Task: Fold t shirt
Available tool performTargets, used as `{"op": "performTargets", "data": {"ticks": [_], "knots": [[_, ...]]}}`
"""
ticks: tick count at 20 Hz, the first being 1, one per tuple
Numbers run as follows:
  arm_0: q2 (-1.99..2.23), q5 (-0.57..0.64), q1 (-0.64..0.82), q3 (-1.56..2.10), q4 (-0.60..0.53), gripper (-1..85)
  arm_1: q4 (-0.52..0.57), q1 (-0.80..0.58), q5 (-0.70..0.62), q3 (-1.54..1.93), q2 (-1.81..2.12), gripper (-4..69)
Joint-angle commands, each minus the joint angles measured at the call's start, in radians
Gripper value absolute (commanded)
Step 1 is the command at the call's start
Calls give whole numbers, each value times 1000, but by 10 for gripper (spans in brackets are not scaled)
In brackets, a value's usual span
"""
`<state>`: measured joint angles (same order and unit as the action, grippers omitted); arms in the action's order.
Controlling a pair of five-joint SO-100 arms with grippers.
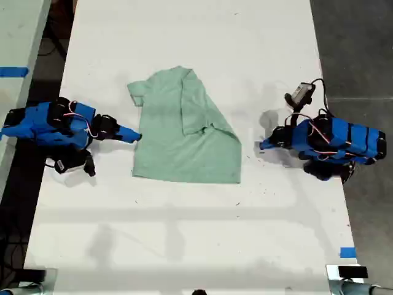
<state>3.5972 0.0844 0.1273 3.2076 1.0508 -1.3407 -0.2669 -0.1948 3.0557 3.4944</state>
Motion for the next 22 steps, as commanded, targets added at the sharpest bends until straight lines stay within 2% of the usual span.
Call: {"op": "performTargets", "data": {"ticks": [1,7,8,9,10,12,15,16,17,20,22], "knots": [[8,172,147,15,-170,-1,0,-15,109,46,14,9],[8,172,143,15,-172,-1,0,-15,109,46,14,9],[8,155,127,6,-164,-2,0,-15,109,46,14,9],[8,66,130,-9,-120,-2,0,-15,110,46,14,9],[-20,48,158,-46,-115,-3,0,-15,110,46,14,9],[-314,156,273,-252,-127,-3,0,-15,110,46,14,9],[-973,453,546,-673,-81,167,0,-15,112,46,14,9],[-1157,535,621,-801,-72,187,0,-14,110,46,14,9],[-1333,575,683,-908,-64,214,0,-12,110,46,14,9],[-1612,649,808,-1143,-72,223,0,-9,107,46,14,9],[-1756,670,884,-1276,-23,222,0,-8,107,46,14,9]]}}
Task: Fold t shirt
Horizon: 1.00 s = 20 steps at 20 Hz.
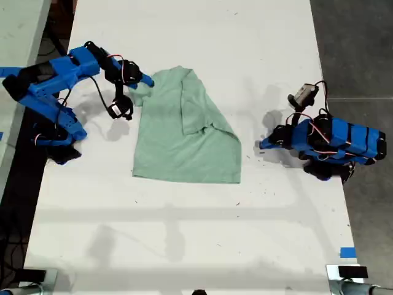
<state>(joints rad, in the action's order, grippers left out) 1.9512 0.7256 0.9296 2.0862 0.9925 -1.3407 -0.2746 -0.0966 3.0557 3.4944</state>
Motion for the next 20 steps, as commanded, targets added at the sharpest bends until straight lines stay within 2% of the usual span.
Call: {"op": "performTargets", "data": {"ticks": [1,4,7,8,9,11,13,16,20], "knots": [[-166,31,115,-196,57,222,0,0,9,46,14,9],[-238,8,190,-213,75,214,0,5,11,46,14,9],[-371,-12,170,-213,83,200,0,6,12,46,14,9],[-465,-6,147,-239,87,139,0,6,12,46,14,9],[-560,-12,129,-282,110,-1,0,6,14,46,14,9],[-584,-26,98,-328,123,-1,0,8,15,46,14,9],[-416,-57,41,-354,133,-1,0,8,15,46,14,9],[-356,-135,-107,-591,267,-1,0,8,15,46,14,9],[-462,-275,-333,-813,281,-1,0,9,17,46,14,9]]}}
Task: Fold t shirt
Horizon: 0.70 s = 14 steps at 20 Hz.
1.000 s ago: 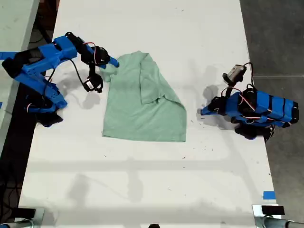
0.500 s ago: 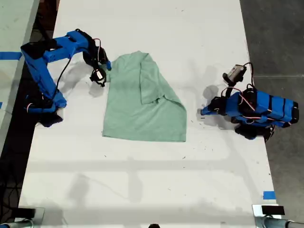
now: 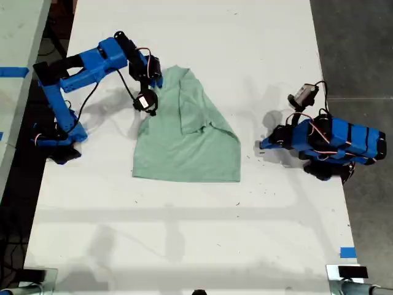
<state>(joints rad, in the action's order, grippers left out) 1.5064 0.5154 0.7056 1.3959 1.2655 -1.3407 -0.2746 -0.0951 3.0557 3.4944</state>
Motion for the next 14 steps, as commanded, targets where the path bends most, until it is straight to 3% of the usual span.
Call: {"op": "performTargets", "data": {"ticks": [1,2,3,4,5,7,9,10,11,14], "knots": [[-67,-91,-156,-192,9,-1,0,9,15,46,14,9],[-123,-100,-198,-268,15,-1,0,9,15,46,14,9],[-163,-106,-227,-336,21,81,0,9,15,46,14,9],[-179,-117,-238,-374,31,271,0,11,15,46,14,9],[-169,-104,-236,-380,37,399,0,11,15,46,14,9],[-67,-91,-193,-342,78,294,0,11,15,46,14,9],[89,-104,-114,-281,169,268,0,11,14,46,14,9],[189,-92,-83,-227,184,52,0,11,14,46,14,9],[311,-81,-66,-138,173,-1,0,9,14,46,14,9],[811,-114,-126,327,5,-1,0,11,14,46,14,9]]}}
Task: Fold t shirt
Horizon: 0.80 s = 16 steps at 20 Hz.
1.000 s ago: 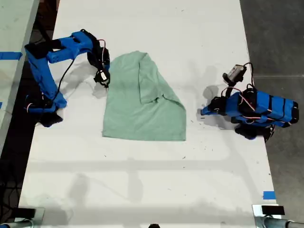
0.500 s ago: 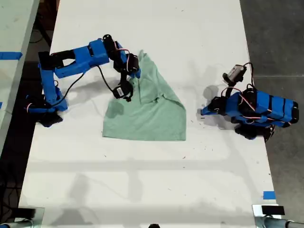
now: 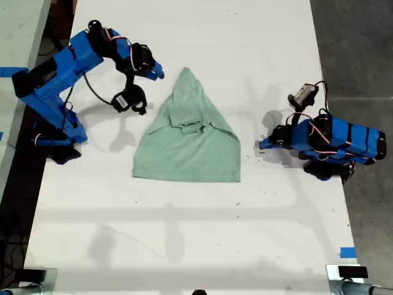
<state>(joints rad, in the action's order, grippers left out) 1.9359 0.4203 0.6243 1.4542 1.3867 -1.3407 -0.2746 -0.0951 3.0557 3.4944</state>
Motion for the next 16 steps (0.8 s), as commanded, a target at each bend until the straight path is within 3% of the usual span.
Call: {"op": "performTargets", "data": {"ticks": [1,3,4,6,8,9,11,16], "knots": [[603,-58,-106,485,-225,-1,0,9,14,46,14,9],[1111,-164,-284,971,-480,-2,0,11,15,46,14,9],[1344,-212,-354,1206,-555,-2,0,9,15,46,14,9],[1677,-298,-407,1548,-526,-2,0,9,18,46,14,9],[1614,-232,-449,1675,-653,-1,2,11,20,48,14,9],[1658,-192,-436,1752,-669,-1,2,11,20,48,14,9],[1655,-189,-353,1776,-563,-1,2,8,20,48,14,9],[1667,-204,-367,1773,-534,-1,3,12,20,48,14,9]]}}
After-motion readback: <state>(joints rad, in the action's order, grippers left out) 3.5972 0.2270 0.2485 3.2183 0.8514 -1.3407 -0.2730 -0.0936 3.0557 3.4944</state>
